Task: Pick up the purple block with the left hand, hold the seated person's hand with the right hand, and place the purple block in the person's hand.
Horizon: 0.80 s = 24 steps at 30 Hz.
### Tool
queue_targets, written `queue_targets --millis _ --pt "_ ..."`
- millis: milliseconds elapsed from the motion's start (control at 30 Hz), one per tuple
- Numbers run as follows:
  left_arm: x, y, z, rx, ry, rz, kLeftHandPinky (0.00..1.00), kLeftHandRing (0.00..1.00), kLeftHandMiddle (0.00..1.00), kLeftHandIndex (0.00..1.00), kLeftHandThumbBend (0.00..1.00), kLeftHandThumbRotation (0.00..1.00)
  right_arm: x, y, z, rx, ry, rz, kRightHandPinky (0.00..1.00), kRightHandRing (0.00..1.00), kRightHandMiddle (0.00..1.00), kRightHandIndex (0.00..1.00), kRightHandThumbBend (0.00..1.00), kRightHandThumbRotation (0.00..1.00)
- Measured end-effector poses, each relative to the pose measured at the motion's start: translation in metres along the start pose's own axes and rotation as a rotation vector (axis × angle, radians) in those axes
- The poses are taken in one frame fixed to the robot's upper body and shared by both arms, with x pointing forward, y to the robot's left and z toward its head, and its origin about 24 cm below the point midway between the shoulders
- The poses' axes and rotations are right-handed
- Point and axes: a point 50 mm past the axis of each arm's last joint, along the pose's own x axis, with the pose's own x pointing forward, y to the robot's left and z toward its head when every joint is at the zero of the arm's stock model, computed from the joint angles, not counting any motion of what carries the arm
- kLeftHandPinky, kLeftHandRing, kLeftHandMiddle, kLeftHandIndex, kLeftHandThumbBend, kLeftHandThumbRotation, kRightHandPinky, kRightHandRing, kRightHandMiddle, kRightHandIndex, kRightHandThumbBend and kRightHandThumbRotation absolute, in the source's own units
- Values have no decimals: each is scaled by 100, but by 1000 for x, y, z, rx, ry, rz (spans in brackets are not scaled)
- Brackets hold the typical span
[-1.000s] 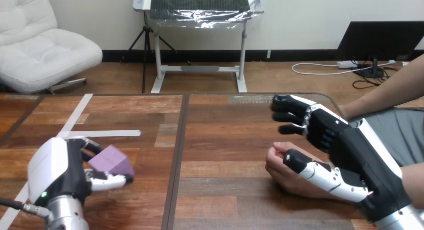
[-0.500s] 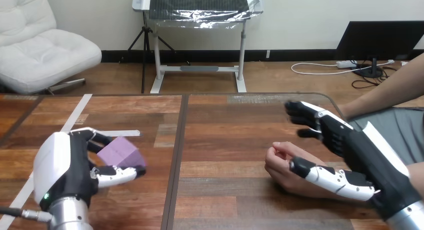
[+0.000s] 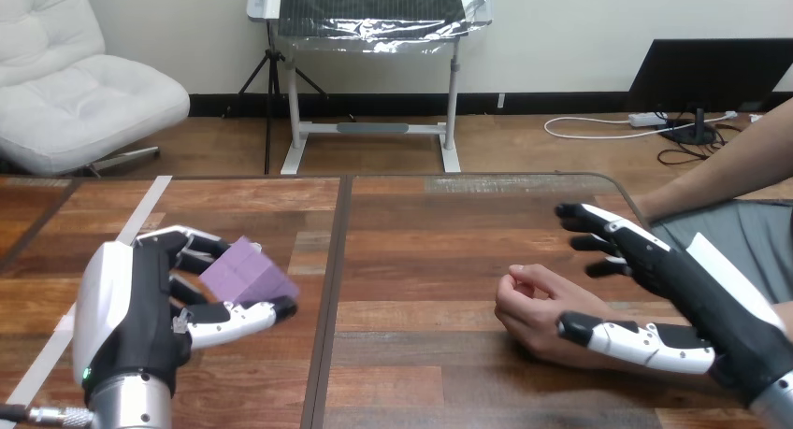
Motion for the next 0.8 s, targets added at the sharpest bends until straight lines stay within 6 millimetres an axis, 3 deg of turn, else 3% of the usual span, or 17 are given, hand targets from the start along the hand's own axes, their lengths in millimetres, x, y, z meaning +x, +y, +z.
queue_targets --millis 800 --pt "-25 30 42 -224 -236 58 22 29 34 40 67 0 7 -44 -8 -340 84 47 84 97 99 99 93 58"
